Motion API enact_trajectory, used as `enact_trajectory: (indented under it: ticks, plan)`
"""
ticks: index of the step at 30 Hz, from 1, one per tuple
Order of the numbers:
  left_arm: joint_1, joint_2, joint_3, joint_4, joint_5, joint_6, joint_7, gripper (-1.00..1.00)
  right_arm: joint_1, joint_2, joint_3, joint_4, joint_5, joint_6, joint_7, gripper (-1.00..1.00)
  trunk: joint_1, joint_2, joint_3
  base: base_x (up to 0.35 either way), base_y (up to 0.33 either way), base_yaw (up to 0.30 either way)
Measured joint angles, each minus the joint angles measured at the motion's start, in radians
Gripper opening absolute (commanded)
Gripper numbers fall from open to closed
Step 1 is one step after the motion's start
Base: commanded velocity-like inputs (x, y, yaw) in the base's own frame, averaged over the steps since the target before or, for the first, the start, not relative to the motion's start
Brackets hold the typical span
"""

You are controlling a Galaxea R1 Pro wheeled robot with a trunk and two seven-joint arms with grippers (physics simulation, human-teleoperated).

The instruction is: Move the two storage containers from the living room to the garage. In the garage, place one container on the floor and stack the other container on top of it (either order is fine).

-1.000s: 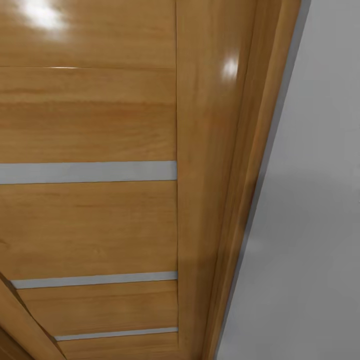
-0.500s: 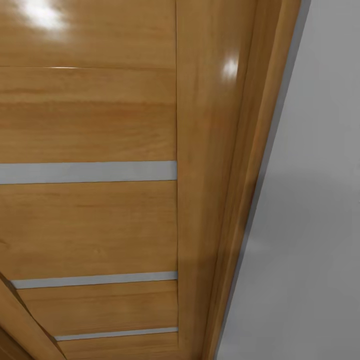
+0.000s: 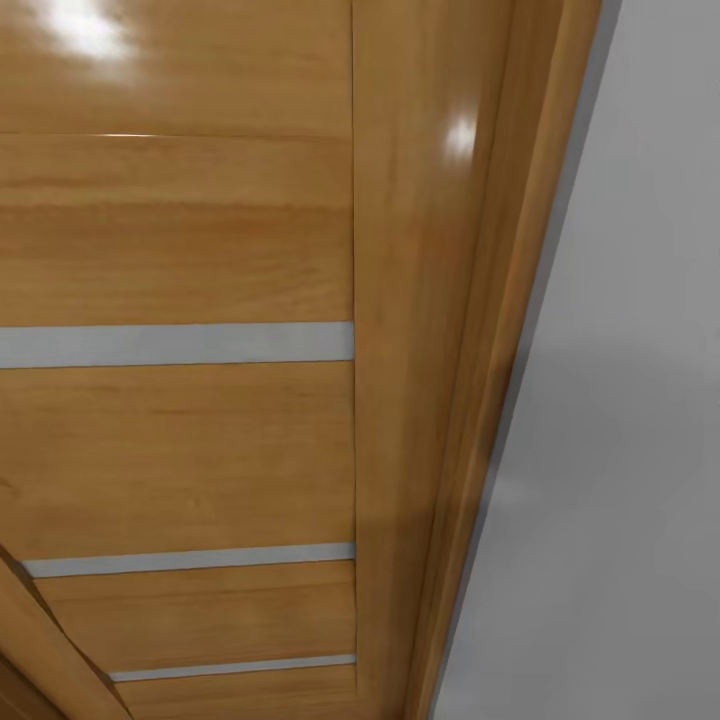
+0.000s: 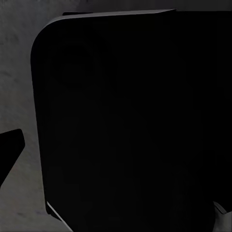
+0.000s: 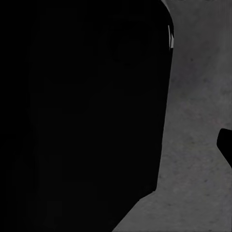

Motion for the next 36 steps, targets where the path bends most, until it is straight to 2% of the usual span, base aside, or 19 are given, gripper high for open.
enact_trajectory:
  ticks: [16, 24, 31, 32, 36]
  plan:
    - [0.0, -0.001, 0.0, -0.003, 0.0, -0.004, 0.0, 1.0, 0.0, 0.001, 0.002, -0.004, 0.003, 0.0, 0.001, 1.0, 0.0, 0.0, 0.019, 0.0, 0.0, 0.002]
    - [0.0, 0.005, 0.0, -0.082, 0.0, -0.041, -0.012, 1.0, 0.0, -0.001, 0.003, -0.005, 0.004, 0.0, 0.001, 1.0, 0.0, 0.0, 0.021, 0.0, 0.0, 0.002]
    - [0.028, 0.004, 0.005, -0.3, 0.004, -0.046, -0.099, 1.0, -0.002, -0.002, 0.003, -0.006, 0.004, 0.0, 0.001, 1.0, 0.0, 0.0, 0.021, 0.0, 0.0, 0.0]
    - [0.054, 0.005, 0.005, -0.382, 0.004, -0.043, -0.116, 1.0, -0.002, -0.001, 0.003, -0.006, 0.004, 0.0, 0.001, 1.0, 0.0, 0.0, 0.022, 0.0, 0.0, 0.0]
    - [0.162, 0.007, 0.007, -0.592, 0.005, -0.038, -0.134, 1.0, -0.002, -0.001, 0.002, -0.006, 0.004, 0.0, -0.001, 1.0, 0.0, 0.0, 0.021, 0.0, 0.0, 0.0]
